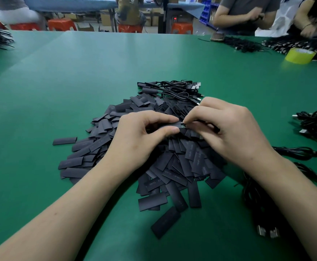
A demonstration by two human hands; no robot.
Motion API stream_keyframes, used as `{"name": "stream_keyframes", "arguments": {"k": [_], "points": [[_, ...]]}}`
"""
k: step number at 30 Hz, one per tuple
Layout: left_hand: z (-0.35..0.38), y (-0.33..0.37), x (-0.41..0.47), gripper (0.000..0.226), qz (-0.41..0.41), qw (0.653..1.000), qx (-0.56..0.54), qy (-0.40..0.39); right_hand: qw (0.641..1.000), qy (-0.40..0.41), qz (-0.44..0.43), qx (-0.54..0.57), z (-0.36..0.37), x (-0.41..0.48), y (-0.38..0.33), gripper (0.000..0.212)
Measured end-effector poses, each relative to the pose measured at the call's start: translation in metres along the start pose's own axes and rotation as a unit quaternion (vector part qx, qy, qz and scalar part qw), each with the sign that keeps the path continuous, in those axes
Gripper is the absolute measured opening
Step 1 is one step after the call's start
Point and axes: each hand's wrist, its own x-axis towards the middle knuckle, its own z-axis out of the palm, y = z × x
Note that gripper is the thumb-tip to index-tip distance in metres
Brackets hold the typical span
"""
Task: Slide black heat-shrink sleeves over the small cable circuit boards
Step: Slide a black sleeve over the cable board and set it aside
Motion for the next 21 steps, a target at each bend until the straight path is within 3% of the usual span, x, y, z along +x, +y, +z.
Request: {"name": "stream_keyframes", "arguments": {"k": [10, 17, 21], "points": [[0.0033, 0.0011, 0.0006, 0.011, -0.010, 0.999, -0.052, -0.004, 1.000, 0.009, 0.004, 0.011, -0.0013, 0.0005, 0.0004, 0.007], [0.0030, 0.0039, -0.0011, 0.017, 0.017, 0.999, -0.027, -0.004, 0.999, 0.010, 0.012, 0.036, 0.0018, -0.0004, -0.0033, 0.003], [0.0014, 0.0048, -0.0006, 0.016, 0.039, 0.999, -0.009, 0.031, 0.996, 0.026, 0.042, 0.072, 0.0056, -0.0003, -0.0039, 0.011]]}}
